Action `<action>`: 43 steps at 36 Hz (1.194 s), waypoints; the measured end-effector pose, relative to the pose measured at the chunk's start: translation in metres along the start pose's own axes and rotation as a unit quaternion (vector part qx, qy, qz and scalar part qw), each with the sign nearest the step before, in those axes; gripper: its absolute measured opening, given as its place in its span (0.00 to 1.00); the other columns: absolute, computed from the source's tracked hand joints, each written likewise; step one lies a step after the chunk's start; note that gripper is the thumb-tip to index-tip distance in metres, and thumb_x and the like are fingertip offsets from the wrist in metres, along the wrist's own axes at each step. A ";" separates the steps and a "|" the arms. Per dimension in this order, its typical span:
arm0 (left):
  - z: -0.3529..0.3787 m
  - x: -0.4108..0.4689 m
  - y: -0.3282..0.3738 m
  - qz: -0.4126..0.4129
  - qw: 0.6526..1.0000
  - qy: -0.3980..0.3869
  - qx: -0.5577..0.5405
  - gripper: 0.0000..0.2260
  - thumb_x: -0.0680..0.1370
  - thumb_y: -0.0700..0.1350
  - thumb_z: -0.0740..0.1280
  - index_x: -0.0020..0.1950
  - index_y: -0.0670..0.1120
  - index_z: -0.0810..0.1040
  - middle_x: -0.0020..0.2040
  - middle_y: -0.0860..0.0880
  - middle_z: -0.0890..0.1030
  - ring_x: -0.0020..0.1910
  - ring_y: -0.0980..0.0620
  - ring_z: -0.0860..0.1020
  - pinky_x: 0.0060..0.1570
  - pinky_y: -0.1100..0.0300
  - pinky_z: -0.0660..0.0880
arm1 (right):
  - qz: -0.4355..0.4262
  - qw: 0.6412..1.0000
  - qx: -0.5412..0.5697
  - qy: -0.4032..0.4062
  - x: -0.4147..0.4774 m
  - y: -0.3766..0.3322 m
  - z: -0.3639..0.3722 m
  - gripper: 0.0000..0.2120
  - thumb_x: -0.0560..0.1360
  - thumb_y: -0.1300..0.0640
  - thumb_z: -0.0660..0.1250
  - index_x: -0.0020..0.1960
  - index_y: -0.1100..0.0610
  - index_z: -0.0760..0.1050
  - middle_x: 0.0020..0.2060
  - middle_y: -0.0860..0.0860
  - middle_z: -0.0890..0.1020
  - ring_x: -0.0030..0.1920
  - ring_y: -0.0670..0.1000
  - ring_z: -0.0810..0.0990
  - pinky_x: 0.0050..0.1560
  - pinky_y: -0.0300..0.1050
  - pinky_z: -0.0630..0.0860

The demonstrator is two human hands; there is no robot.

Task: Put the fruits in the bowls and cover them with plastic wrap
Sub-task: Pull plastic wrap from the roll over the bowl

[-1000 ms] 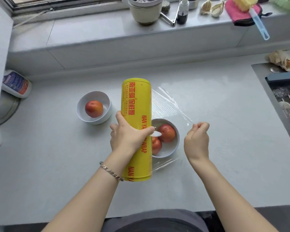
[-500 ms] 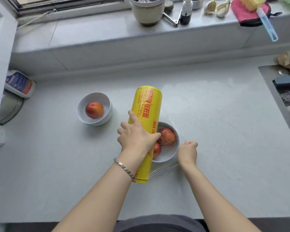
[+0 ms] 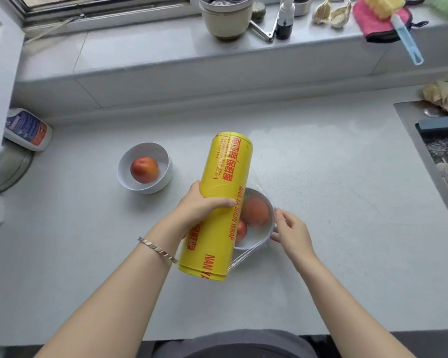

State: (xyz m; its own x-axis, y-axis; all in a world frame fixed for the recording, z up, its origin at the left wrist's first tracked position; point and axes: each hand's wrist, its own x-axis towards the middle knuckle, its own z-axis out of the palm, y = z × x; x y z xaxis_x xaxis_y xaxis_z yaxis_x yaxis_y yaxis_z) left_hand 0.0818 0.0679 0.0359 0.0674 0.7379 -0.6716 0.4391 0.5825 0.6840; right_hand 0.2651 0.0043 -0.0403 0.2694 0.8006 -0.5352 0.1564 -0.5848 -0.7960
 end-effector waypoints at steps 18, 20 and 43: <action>-0.009 -0.021 -0.055 -0.102 0.942 0.259 0.188 0.45 0.61 0.64 0.74 0.69 0.48 0.57 0.64 0.40 0.69 0.63 0.39 0.70 0.58 0.48 0.69 | -0.036 0.963 -0.267 0.017 -0.005 -0.012 0.031 0.12 0.78 0.63 0.52 0.54 0.67 0.71 0.51 0.65 0.78 0.51 0.63 0.76 0.46 0.47 0.68; -0.008 -0.020 -0.064 -0.118 0.943 0.256 0.179 0.46 0.61 0.64 0.74 0.70 0.46 0.56 0.65 0.40 0.68 0.63 0.38 0.69 0.58 0.48 0.69 | -0.043 0.960 -0.276 0.014 -0.007 -0.012 0.032 0.12 0.78 0.63 0.52 0.53 0.67 0.71 0.51 0.65 0.79 0.51 0.63 0.77 0.44 0.46 0.66; -0.045 -0.003 -0.105 -0.139 0.978 0.053 -0.147 0.26 0.71 0.49 0.72 0.66 0.44 0.68 0.54 0.44 0.80 0.49 0.46 0.80 0.39 0.54 0.76 | -0.060 0.950 -0.305 0.017 -0.006 -0.010 0.033 0.12 0.79 0.61 0.51 0.52 0.65 0.71 0.48 0.64 0.79 0.47 0.62 0.77 0.42 0.44 0.67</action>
State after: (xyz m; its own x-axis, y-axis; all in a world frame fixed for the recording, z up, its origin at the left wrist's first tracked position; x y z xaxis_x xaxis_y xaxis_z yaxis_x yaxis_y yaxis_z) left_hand -0.0046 0.0202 -0.0211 -0.1179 0.5596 -0.8204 0.1489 0.8267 0.5425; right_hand 0.2309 0.0100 -0.0383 0.2442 0.8678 -0.4327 0.7063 -0.4649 -0.5339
